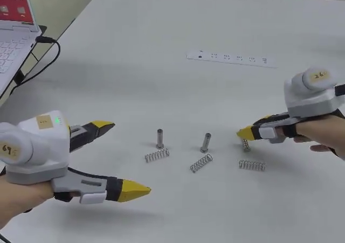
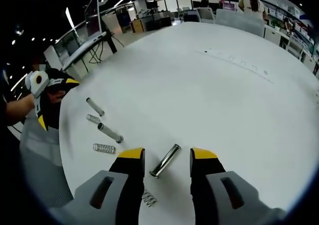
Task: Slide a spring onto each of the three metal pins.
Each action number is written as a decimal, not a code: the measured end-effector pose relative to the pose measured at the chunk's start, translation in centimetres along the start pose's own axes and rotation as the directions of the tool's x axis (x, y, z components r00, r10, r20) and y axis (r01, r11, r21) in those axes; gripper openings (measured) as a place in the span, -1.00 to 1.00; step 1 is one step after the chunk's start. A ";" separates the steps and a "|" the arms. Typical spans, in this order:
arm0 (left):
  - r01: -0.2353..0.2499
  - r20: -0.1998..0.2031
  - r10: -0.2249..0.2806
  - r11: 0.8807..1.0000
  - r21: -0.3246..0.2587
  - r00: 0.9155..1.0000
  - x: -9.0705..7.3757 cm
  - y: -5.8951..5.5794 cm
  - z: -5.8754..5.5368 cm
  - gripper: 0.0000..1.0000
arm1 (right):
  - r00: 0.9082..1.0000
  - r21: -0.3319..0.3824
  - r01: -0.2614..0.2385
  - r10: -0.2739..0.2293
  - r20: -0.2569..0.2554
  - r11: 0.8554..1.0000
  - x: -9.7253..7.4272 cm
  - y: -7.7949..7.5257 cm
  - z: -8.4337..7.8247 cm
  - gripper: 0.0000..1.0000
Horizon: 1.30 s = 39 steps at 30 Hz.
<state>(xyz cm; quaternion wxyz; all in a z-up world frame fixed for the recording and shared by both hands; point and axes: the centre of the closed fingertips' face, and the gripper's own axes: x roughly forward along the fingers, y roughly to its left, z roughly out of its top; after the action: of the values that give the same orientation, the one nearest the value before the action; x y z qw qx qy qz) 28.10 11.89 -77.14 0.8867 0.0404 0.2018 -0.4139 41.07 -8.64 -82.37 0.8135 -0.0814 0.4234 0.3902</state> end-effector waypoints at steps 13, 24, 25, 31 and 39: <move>-0.002 -0.002 0.002 1.000 -0.010 1.000 -0.2 0.2 -0.2 0.97 | 0.994 0.130 0.051 -0.038 -0.099 0.990 1.4 -0.3 -0.7 -0.67; -0.008 -0.012 0.007 1.000 -0.016 1.000 -0.4 0.1 -0.7 0.97 | 0.983 0.125 0.102 -0.080 -0.168 0.987 2.1 -0.2 -1.2 -0.81; -0.008 -0.011 0.008 1.000 -0.016 1.000 -0.5 0.1 -0.7 0.97 | 0.982 0.118 0.101 -0.079 -0.172 0.988 2.2 0.0 -1.2 -0.82; -0.009 -0.013 0.009 1.000 -0.021 1.000 -0.5 0.0 -0.8 0.97 | 0.978 0.108 0.110 -0.087 -0.192 0.988 2.3 0.3 -1.4 -0.83; -0.005 -0.023 0.005 1.000 -0.019 1.000 -0.4 -0.3 -1.2 0.96 | 0.973 0.120 0.124 -0.096 -0.211 0.985 2.4 0.3 -1.6 -0.85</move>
<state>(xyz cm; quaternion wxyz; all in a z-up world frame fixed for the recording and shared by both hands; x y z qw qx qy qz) 27.27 12.30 -78.04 0.8858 0.0372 0.2158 -0.4093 40.71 -7.80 -85.14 0.7896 -0.0901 0.5247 0.3050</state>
